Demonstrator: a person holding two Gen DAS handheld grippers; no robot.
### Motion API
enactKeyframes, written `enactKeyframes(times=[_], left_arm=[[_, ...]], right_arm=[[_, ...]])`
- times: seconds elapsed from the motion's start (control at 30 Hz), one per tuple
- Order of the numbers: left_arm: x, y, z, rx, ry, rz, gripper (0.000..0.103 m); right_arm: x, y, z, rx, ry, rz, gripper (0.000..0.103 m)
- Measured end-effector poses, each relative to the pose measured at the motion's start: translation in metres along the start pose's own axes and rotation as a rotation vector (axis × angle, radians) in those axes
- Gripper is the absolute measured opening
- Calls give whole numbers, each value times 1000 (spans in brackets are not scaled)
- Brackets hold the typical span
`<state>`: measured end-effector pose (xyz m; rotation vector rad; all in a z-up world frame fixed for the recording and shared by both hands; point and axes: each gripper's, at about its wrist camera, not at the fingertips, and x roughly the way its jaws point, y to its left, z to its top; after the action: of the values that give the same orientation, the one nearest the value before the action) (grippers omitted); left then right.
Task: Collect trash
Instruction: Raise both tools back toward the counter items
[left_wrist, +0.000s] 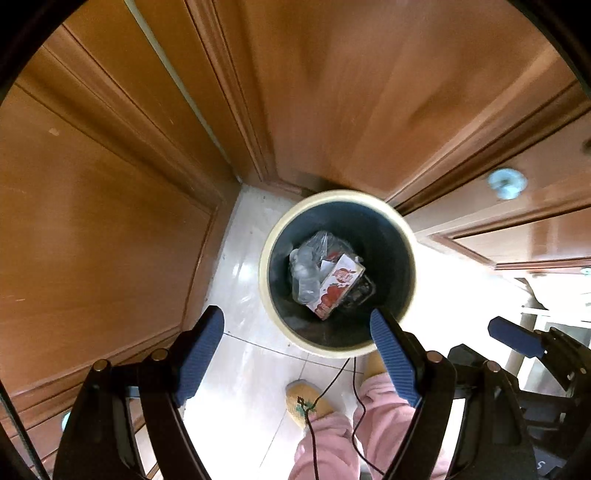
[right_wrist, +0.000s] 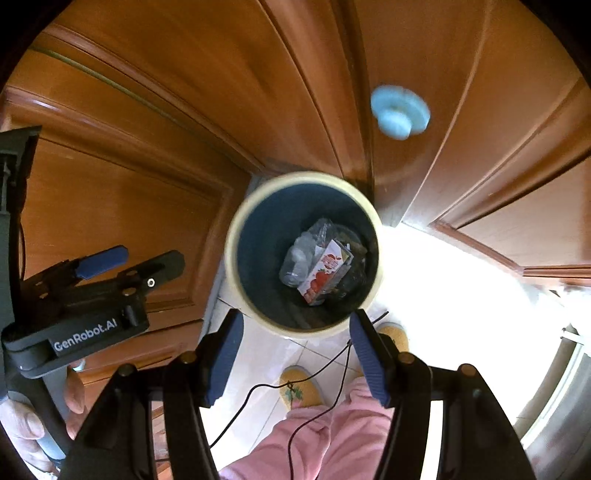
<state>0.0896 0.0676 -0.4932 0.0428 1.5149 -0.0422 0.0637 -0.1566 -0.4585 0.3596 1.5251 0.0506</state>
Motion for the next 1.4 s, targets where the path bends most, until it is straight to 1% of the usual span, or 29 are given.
enactKeyframes(times=[0.2, 0.37, 0.47, 0.57, 0.73, 0.87, 0.97, 1.07, 1.27, 1.37, 1.4], left_arm=[[-65, -3, -4, 4, -26, -9, 80], [-124, -5, -11, 0, -40, -25, 80], [-165, -8, -16, 4, -65, -28, 80], [-213, -8, -20, 12, -109, -40, 80], [-286, -10, -24, 30, -201, -53, 80], [-341, -9, -27, 28, -276, -86, 80], [-380, -12, -28, 53, -340, -87, 80], [-412, -17, -26, 78, -398, -90, 80], [-465, -20, -26, 106, -482, -118, 82], [-486, -19, -23, 115, -530, -110, 84], [-488, -20, -24, 116, -545, -109, 86]], right_arm=[[-49, 10, -3, 5, -31, 7, 60], [-91, 27, -6, -10, -46, 3, 60], [-126, 39, -9, -27, -71, -3, 60], [-164, 51, -10, -46, -110, -9, 60], [-236, 66, -16, -62, -211, -12, 60], [-285, 76, -24, -63, -295, -20, 60], [-318, 83, -30, -64, -354, -23, 60], [-349, 93, -35, -76, -418, -35, 60], [-397, 109, -43, -105, -537, -60, 60], [-426, 117, -43, -101, -586, -55, 60], [-433, 119, -42, -99, -603, -55, 60]])
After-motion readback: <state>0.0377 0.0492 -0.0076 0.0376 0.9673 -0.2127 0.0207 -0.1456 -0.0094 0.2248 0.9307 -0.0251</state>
